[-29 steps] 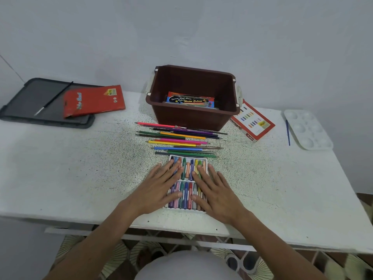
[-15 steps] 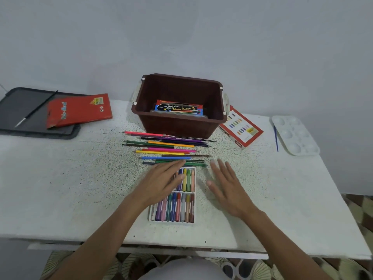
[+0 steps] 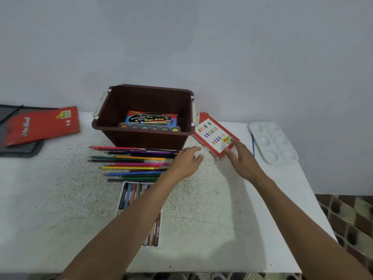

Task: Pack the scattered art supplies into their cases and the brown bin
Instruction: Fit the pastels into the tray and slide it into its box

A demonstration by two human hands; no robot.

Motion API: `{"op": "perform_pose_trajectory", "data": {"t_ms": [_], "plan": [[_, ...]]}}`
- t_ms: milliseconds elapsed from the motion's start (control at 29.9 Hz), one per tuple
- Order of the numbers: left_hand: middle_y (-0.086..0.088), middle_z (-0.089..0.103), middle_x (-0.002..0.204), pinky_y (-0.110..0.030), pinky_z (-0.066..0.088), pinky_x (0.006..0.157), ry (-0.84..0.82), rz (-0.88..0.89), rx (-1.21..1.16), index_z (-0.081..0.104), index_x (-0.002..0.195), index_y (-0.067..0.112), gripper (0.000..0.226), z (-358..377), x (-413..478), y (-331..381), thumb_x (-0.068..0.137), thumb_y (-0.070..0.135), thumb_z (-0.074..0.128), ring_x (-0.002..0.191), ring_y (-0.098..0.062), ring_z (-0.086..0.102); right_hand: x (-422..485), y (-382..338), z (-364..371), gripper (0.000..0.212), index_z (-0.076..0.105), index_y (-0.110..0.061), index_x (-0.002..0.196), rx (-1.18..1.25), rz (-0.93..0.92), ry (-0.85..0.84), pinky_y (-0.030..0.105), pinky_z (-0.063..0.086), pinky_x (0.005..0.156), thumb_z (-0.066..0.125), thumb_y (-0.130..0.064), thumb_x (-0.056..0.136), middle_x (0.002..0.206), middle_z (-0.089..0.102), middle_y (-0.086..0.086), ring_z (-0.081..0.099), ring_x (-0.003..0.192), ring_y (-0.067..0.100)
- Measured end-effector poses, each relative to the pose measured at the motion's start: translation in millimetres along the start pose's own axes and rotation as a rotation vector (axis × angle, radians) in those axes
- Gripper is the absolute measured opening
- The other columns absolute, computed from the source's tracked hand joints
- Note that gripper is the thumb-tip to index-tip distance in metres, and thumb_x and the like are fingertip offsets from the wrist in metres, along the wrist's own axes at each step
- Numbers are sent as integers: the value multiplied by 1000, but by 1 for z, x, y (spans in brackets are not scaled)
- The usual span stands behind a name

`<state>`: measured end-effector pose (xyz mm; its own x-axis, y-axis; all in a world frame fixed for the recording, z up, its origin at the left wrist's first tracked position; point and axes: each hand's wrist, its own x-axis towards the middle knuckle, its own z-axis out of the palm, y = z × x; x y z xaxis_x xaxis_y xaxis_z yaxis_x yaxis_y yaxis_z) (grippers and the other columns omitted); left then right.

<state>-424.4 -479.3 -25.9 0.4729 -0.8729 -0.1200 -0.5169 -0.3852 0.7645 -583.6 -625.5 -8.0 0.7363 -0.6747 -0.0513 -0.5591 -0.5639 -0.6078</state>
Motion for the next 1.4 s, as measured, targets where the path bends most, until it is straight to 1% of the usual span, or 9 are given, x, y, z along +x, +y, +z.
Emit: {"op": "perform_pose_trajectory", "data": {"t_ms": [100,267,368,468,601,735,936,1103,1403], "plan": [[-13,60,127,-41,46,97,66,-106,-19,44,142,12,48,17,14,14,100,33,47,121,-28,54,20,7,-7,58,35,-17,149,16,19,-12,34,36,103,41,-49,100,148,43,4,40,137,23],[-5,39,149,-48,34,111,22,-208,-178,20,153,22,58,28,23,38,101,34,44,135,-25,40,50,22,-9,90,15,-19,156,-25,111,-123,53,8,120,38,-71,86,164,10,7,-2,151,28],[3,37,151,-47,34,109,-13,-270,-387,11,153,31,62,25,23,44,101,34,45,132,-20,42,52,16,-9,74,27,-11,150,71,104,-134,48,33,108,52,-54,94,149,41,7,36,138,29],[11,48,132,-37,38,98,10,-297,-511,8,154,29,65,25,22,47,102,28,47,112,-10,48,52,20,-4,85,41,-16,140,155,166,-31,47,50,95,51,-76,80,133,56,9,59,114,25],[6,49,138,-35,48,93,83,-305,-588,8,154,26,71,23,12,42,99,14,52,109,-10,53,30,12,0,56,49,-4,138,247,300,77,33,47,83,54,-41,96,124,61,14,61,103,23],[8,40,149,-44,47,103,-40,-225,-416,20,152,32,69,27,-4,29,96,14,55,130,-15,46,-3,12,12,33,60,-12,122,362,368,163,42,57,80,52,-32,97,107,68,3,65,87,17],[3,48,141,-39,59,84,-51,-201,-573,31,150,32,61,12,-42,25,98,5,49,111,-14,60,-47,-3,28,36,49,-16,132,706,485,231,26,53,66,50,-34,101,110,62,-4,65,91,13],[-7,64,116,-40,56,83,-22,-230,-643,52,137,18,44,-23,-87,5,99,1,41,96,-18,65,-69,-25,34,43,46,-20,138,953,495,272,32,55,72,56,-33,98,100,68,2,68,88,18],[-5,71,102,-44,60,76,406,-451,-828,54,128,27,31,-74,-156,-69,98,19,54,86,-21,71,-107,-87,74,28,62,-18,124,1127,441,-75,52,58,77,60,-19,96,102,74,15,72,91,30]]}}
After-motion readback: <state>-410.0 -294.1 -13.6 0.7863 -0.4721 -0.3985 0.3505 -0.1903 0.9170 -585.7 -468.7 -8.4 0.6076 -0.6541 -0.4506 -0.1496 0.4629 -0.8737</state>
